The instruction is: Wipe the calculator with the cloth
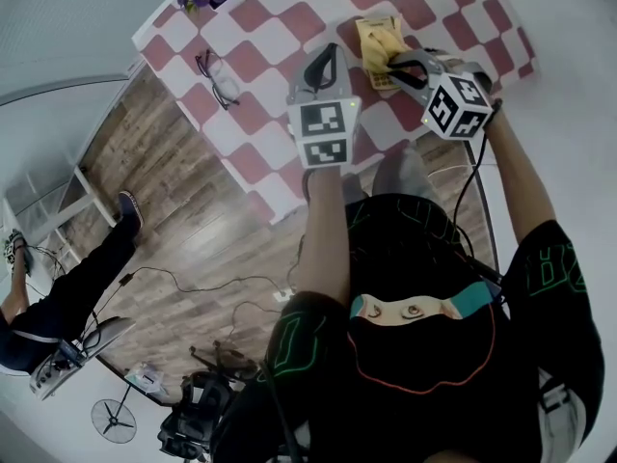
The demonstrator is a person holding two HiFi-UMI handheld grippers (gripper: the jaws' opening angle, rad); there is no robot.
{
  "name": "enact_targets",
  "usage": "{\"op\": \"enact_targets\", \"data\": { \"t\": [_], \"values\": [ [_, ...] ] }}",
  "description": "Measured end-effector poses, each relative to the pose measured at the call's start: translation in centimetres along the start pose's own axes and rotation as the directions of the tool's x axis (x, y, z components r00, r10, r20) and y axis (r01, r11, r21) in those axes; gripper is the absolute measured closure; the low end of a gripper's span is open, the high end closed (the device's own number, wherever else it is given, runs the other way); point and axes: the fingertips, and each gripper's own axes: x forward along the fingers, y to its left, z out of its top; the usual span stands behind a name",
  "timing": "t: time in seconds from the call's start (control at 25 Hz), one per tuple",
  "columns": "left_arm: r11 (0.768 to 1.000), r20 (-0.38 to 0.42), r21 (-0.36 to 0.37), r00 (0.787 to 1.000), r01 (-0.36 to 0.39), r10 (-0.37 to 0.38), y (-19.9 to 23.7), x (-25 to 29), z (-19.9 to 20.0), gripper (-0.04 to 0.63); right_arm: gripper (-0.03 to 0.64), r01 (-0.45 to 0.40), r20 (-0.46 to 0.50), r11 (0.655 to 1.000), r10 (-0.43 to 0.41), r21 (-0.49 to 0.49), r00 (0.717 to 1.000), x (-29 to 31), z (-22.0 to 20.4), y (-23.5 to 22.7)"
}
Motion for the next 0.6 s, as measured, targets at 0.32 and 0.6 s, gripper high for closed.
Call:
{"op": "enact_targets", "data": {
  "t": [0.32,0.6],
  "values": [
    [0.999,0.012,0.022,0.999,0.03,-0.03,0.0,-0.5,0.3,0.584,0.58,-0.03,-0.018,0.999,0.03,0.012,0.999,-0.5,0.1,2.1],
    [0.998,0.038,0.035,0.998,0.051,-0.052,0.1,-1.1,1.1,0.584,0.58,-0.094,-0.047,0.995,0.095,0.019,0.994,-1.1,0.3,4.5]
  ]
}}
